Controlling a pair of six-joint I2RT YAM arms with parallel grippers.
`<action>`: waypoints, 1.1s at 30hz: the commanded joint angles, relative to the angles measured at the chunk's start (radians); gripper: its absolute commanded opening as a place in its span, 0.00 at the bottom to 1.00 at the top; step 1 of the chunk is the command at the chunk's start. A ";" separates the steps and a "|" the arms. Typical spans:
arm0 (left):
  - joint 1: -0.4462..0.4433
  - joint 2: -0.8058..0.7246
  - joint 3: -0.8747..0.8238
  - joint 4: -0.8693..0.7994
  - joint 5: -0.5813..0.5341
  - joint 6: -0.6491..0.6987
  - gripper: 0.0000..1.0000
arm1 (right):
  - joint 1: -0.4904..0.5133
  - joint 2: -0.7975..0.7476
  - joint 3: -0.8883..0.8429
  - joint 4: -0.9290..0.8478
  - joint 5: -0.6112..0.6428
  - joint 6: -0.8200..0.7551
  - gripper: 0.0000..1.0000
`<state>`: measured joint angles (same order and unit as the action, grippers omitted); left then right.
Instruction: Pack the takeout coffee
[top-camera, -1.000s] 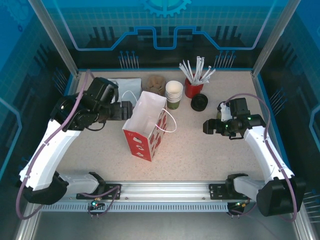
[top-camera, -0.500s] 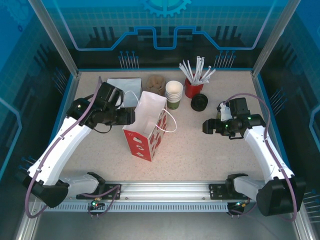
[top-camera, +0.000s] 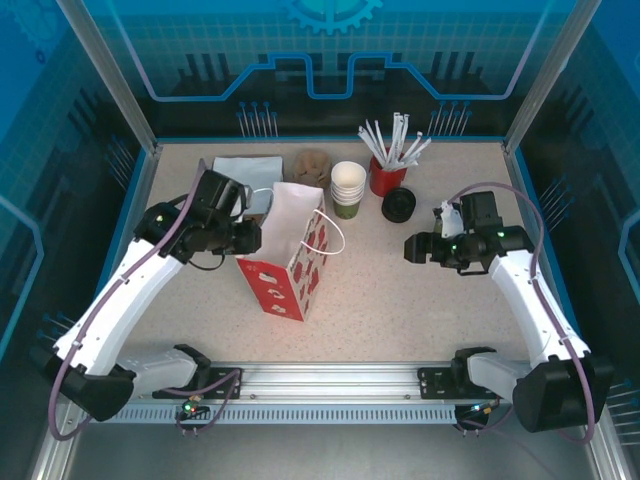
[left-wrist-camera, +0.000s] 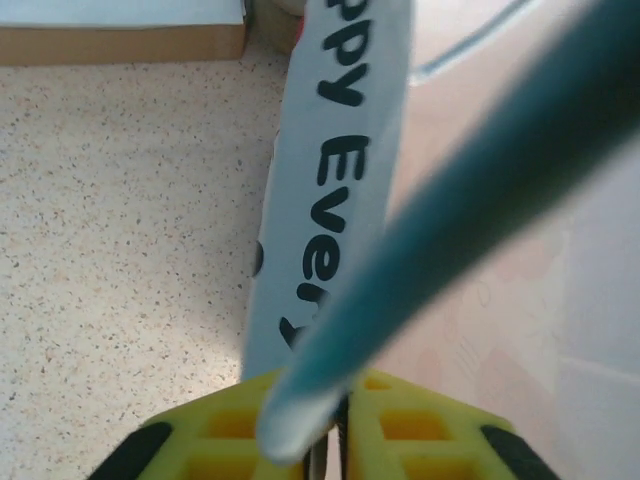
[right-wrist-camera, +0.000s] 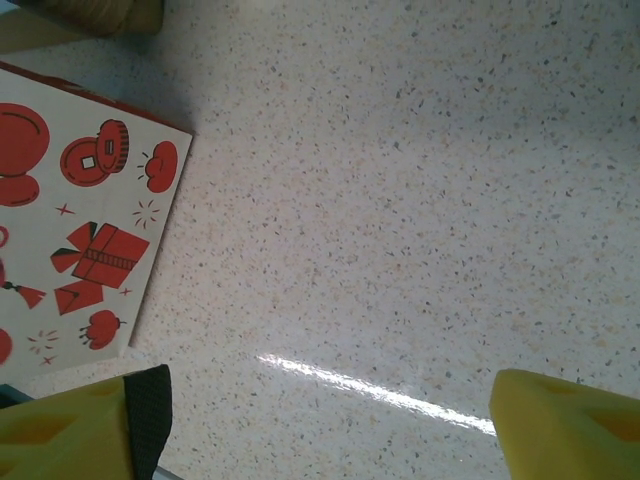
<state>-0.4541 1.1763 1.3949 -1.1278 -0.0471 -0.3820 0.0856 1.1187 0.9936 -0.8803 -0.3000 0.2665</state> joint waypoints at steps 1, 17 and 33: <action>0.008 -0.051 0.004 -0.045 -0.016 0.012 0.12 | 0.023 0.013 0.049 0.006 -0.028 0.020 0.85; 0.008 -0.077 -0.075 -0.031 -0.021 -0.001 0.63 | 0.073 0.056 0.073 0.026 -0.016 0.033 0.85; 0.008 -0.137 -0.032 -0.032 -0.073 0.007 0.06 | 0.174 0.145 0.176 0.060 -0.015 0.071 0.76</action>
<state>-0.4541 1.0714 1.3346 -1.1427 -0.0978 -0.3832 0.2253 1.2415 1.1210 -0.8459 -0.2996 0.3161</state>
